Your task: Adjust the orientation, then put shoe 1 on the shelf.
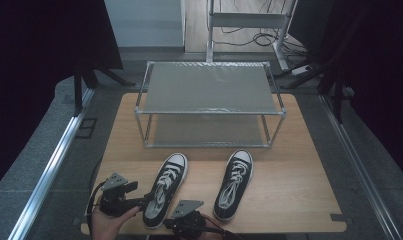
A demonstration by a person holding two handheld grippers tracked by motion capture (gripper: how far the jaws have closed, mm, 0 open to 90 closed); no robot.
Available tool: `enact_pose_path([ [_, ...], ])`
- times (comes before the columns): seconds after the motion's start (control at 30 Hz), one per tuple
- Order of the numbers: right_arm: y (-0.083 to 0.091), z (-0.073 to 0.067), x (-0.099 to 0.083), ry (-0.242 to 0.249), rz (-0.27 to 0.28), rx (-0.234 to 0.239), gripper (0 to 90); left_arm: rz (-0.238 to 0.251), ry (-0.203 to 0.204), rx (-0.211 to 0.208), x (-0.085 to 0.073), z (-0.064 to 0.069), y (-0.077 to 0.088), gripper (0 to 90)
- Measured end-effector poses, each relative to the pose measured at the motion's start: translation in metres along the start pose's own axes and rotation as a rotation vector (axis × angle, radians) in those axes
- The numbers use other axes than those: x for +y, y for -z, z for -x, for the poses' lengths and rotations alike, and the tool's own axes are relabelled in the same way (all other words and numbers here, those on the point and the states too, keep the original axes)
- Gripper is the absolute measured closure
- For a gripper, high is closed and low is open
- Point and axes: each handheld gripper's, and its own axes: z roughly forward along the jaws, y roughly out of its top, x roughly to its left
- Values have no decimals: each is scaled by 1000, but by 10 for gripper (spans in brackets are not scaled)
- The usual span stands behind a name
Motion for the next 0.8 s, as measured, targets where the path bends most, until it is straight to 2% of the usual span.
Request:
enact_pose_path([
  [0.3,-12,-1,5,-3,21,26,900,-5,-4,2,1,1,0,226],
  [0.43,-6,0,4,-4,28,22,878,-12,5,0,3,4,0,219],
  [0.53,12,3,0,-1,63,-4,861,-18,13,-6,6,7,-1,219],
  [0.7,57,9,-10,0,128,-65,826,-44,8,5,12,13,-4,208],
  [0.73,66,10,-11,1,139,-69,809,-52,8,4,13,14,-4,207],
  [0.8,84,12,-15,8,156,-108,775,-72,12,-9,16,16,-7,194],
])
